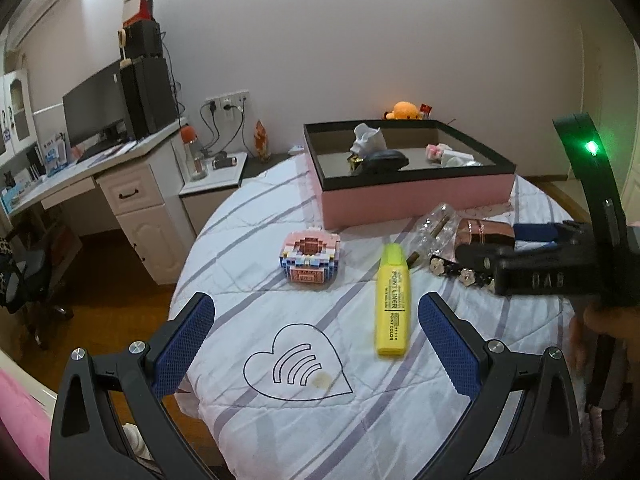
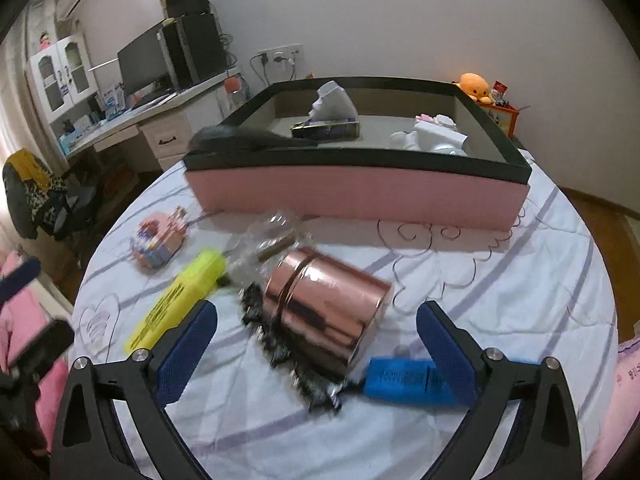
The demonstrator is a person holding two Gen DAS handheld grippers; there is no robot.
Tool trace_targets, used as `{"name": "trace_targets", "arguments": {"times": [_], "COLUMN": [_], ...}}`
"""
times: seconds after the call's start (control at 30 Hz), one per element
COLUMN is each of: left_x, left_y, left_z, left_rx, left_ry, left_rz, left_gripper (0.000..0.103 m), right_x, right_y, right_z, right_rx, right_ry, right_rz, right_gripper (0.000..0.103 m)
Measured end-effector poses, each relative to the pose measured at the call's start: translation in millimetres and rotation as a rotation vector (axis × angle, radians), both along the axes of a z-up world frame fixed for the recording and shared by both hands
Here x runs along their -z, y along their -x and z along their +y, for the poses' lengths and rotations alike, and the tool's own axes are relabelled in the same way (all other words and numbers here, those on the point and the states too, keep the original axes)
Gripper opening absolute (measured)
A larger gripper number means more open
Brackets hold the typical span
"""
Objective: Organize rigid objects
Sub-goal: 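Grasp the copper cup with the right gripper while the left gripper grasps the yellow highlighter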
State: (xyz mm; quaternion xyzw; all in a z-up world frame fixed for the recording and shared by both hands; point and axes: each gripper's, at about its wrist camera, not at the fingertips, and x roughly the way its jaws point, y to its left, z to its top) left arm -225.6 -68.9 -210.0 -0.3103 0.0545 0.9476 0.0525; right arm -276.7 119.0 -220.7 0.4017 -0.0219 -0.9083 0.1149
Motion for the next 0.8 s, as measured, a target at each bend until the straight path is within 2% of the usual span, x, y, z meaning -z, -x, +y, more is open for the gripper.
{"name": "trace_targets", "arguments": {"times": [0.13, 0.17, 0.2, 0.3, 0.47, 0.67, 0.8], "left_x": [5, 6, 7, 12, 19, 27, 35], "left_y": [5, 6, 7, 12, 18, 30, 43], "left_z": [1, 2, 3, 9, 23, 39, 45], "left_rx": [0.006, 0.01, 0.011, 0.026, 0.057, 0.073, 0.049], "left_ry": [0.001, 0.003, 0.006, 0.008, 0.01, -0.003, -0.016], "left_rz": [-0.016, -0.022, -0.024, -0.044, -0.07, -0.108, -0.135], "left_gripper": [0.103, 0.103, 0.103, 0.103, 0.103, 0.103, 0.103], "right_x": [7, 10, 13, 15, 11, -1, -6], "right_y": [11, 12, 14, 15, 11, 1, -4], "right_z": [1, 1, 2, 6, 11, 39, 60], "right_rx": [0.012, 0.008, 0.0, -0.018, -0.05, -0.015, 0.003], "right_ry": [-0.008, 0.0, 0.008, 0.044, 0.048, 0.032, 0.041], "right_rz": [-0.035, -0.047, -0.059, -0.066, -0.041, 0.0, 0.009], "right_gripper": [0.099, 0.094, 0.079, 0.07, 0.07, 0.07, 0.07]}}
